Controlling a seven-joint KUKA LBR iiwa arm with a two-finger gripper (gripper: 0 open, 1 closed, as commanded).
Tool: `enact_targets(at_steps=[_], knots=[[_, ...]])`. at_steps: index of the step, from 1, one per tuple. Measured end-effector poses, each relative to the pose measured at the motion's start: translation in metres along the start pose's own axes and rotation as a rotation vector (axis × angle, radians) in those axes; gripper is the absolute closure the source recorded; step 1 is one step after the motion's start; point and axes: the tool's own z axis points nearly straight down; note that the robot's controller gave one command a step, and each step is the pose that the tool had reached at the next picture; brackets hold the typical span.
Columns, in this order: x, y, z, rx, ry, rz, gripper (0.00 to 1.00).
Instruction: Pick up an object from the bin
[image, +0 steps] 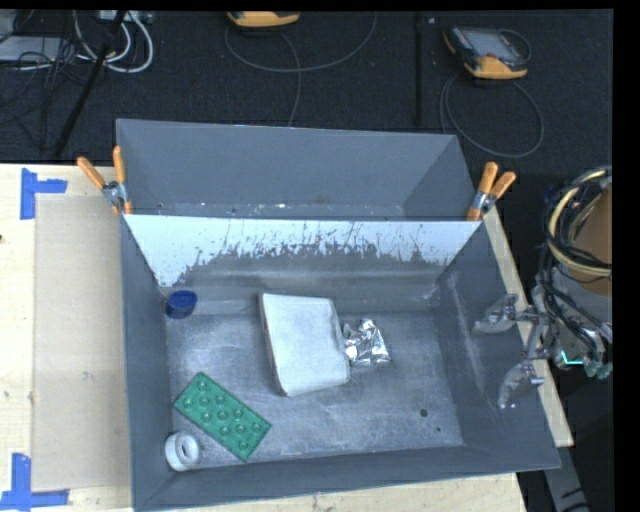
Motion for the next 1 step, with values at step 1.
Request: enact_targets(at_steps=[1], knots=[[-0.0537, 0.1089, 0.1623, 0.004, -0.011, 0.017, 0.0]])
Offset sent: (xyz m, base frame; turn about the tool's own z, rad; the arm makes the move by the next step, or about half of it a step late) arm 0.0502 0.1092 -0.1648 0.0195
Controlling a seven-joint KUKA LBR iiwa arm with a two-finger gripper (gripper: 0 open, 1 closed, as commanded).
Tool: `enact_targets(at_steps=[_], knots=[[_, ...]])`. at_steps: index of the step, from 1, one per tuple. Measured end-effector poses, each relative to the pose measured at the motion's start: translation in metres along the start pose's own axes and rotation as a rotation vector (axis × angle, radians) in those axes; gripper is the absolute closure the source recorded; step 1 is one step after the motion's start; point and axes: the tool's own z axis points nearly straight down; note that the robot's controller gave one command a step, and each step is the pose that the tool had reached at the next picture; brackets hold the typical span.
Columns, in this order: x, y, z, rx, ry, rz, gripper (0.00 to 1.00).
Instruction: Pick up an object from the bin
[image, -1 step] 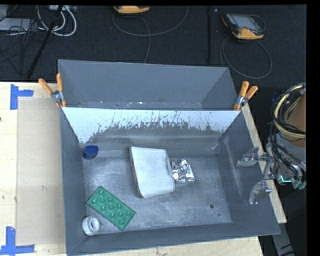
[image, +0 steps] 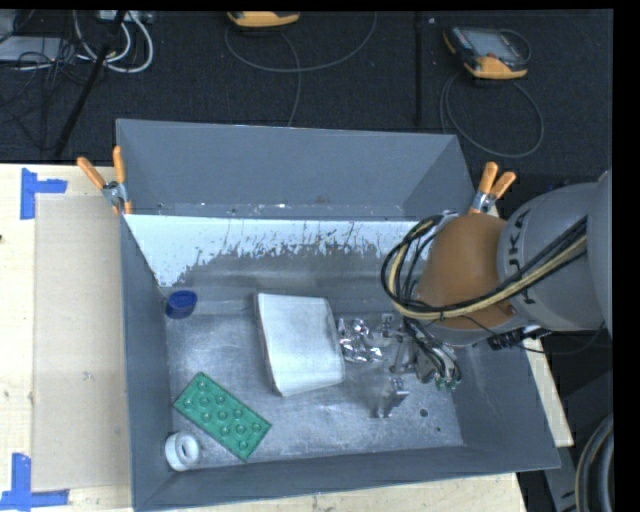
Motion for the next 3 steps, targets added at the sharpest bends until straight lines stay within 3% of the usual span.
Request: enact_targets(at_steps=[1, 2, 3], knots=[[-0.042, 0.022, -0.028, -0.003, -0.001, -0.204, 0.0], [-0.066, 0.023, -0.027, -0.003, -0.001, -0.231, 0.0], [-0.072, 0.005, -0.002, -0.007, 0.001, -0.223, 0.0]])
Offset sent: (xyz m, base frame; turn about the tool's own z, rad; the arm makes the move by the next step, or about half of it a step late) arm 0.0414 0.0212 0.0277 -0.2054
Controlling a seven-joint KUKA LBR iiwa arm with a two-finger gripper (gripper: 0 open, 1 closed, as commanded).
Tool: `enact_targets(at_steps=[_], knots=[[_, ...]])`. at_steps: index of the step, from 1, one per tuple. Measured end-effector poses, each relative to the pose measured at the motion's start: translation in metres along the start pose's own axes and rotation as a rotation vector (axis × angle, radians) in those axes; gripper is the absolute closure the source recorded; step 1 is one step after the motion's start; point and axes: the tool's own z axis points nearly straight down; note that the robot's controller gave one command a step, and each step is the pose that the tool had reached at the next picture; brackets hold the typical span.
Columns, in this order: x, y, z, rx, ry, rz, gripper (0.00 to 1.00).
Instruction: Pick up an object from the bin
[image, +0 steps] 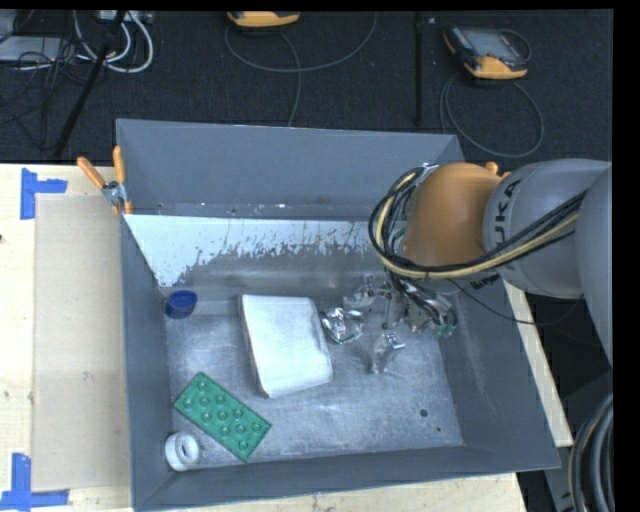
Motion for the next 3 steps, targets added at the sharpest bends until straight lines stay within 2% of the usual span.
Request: enact_targets(at_steps=[1, 2, 3], knots=[[-0.0014, 0.0003, -0.0021, 0.004, -0.001, 0.0, 0.0], [-0.0035, -0.0002, -0.0047, 0.006, -0.007, -0.002, 1.0], [-0.0043, 0.0002, -0.0083, 0.005, 0.0, -0.004, 1.0]])
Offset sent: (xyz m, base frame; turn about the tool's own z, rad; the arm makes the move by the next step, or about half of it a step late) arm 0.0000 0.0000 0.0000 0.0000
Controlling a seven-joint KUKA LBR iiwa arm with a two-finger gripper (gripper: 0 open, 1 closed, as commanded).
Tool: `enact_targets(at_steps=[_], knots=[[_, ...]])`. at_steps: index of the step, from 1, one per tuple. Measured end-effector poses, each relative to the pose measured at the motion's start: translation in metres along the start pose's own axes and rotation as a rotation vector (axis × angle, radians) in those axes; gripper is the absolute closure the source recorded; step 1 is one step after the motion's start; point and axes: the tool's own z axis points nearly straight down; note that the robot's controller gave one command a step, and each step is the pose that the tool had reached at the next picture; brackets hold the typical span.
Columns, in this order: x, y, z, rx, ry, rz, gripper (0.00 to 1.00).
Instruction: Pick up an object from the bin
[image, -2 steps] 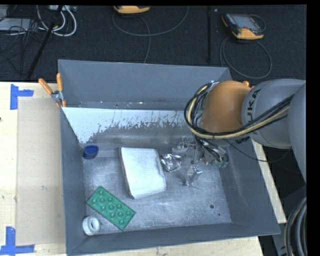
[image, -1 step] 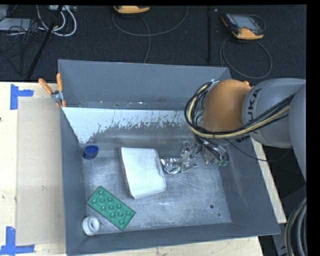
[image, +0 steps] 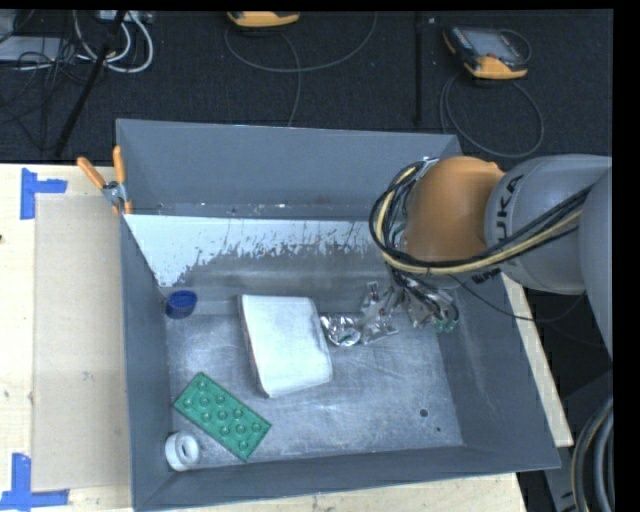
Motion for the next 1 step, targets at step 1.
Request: enact_targets(at_steps=[1], knots=[[-0.0024, 0.0007, -0.0758, 0.001, -0.005, -0.003, 1.0]])
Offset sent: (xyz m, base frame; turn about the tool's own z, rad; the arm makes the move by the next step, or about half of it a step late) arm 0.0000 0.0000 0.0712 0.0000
